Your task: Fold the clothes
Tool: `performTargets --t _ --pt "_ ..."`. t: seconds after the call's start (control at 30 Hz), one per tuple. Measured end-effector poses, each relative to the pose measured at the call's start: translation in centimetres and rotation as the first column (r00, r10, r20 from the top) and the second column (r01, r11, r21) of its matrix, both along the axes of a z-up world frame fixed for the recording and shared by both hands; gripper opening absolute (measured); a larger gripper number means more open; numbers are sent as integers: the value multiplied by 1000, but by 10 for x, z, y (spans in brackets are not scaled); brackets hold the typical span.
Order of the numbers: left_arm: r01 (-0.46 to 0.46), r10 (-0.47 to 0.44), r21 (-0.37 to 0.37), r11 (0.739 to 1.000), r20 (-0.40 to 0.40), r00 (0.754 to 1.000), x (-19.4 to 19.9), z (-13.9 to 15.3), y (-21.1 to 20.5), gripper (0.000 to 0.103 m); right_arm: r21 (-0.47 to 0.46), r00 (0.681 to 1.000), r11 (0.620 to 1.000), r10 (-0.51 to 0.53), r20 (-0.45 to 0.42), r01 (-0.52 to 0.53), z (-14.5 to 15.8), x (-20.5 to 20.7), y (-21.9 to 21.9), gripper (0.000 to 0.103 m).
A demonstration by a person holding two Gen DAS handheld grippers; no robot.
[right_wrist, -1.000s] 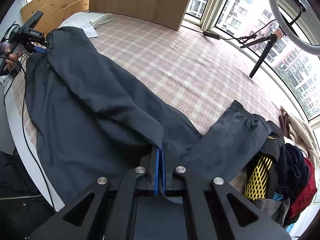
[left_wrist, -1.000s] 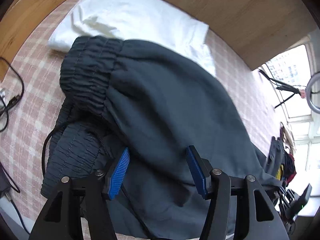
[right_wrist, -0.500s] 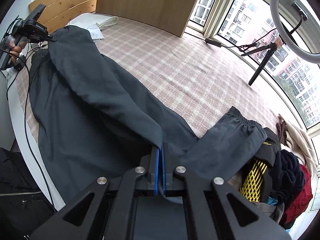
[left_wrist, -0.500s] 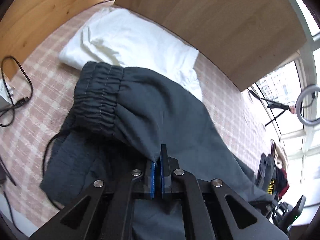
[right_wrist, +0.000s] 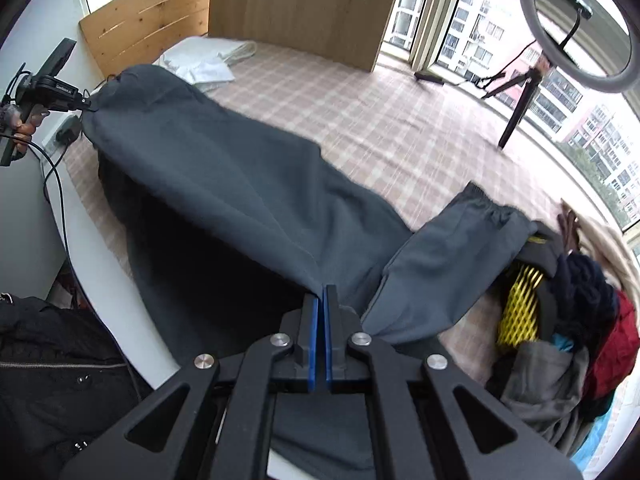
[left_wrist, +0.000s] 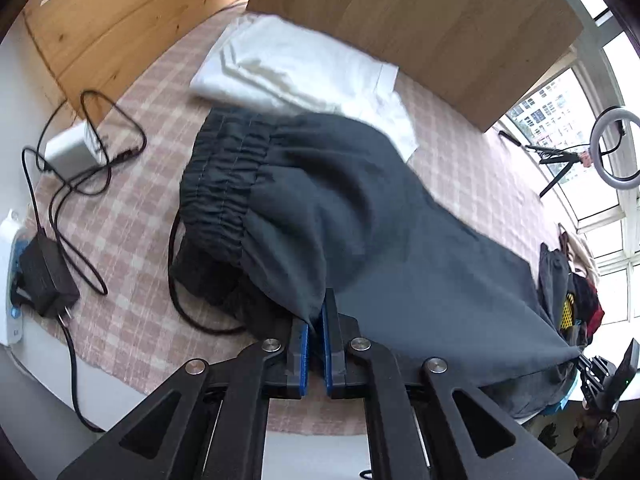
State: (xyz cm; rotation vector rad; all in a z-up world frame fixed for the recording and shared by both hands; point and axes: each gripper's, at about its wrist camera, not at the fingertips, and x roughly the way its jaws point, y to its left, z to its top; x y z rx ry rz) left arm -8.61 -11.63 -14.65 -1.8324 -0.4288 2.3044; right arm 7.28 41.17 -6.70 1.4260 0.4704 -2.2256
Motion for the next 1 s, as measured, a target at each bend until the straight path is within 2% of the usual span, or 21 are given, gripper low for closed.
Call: performTargets --t 0.1,0.2,0.23,0.27,0.3,0.4,0.43,0.6,0.77,0.8,0.9,0.93,1.0 --pt "-2 5 -28 1000 91 996 10 -28 -7 16 25 994 999 18 107 -21 -39 15 -9 2" --pt "-34 34 -8 999 93 995 19 -24 -20 17 75 988 994 64 141 -75 -61 27 -21 2" --pt "-44 45 -15 999 63 997 21 -15 -24 19 84 987 993 72 145 -85 -65 29 -23 2" --pt "-59 60 -22 998 32 998 22 -5 -29 26 92 987 992 72 147 -86 -67 29 -24 2" --pt "-76 76 -21 997 4 997 24 3 -35 39 96 987 992 66 148 -81 -69 28 -22 2" --pt "-136 133 -44 990 -59 989 21 15 -50 61 100 985 993 49 164 -66 -73 25 -18 2" --pt "-161 157 -50 986 -63 986 17 14 -54 63 102 984 993 44 171 -63 -75 24 -18 2" --pt "-236 237 -48 971 18 971 0 -17 -56 63 121 982 990 44 182 -67 -80 28 -19 2" --pt "-368 366 25 930 63 929 -4 -38 -55 64 125 983 990 43 178 -66 -79 28 -19 2" --pt "-404 400 42 914 77 913 -5 -42 -57 65 126 983 990 44 178 -67 -79 28 -20 2" --pt "-525 517 95 846 98 850 -4 -52 -64 74 131 982 989 48 181 -73 -81 28 -22 2" --pt "-545 537 102 832 98 838 -3 -53 -65 74 133 982 988 51 183 -76 -81 28 -22 2" --pt "-556 548 111 824 99 831 0 -52 -63 74 141 981 987 54 184 -81 -82 29 -23 2"
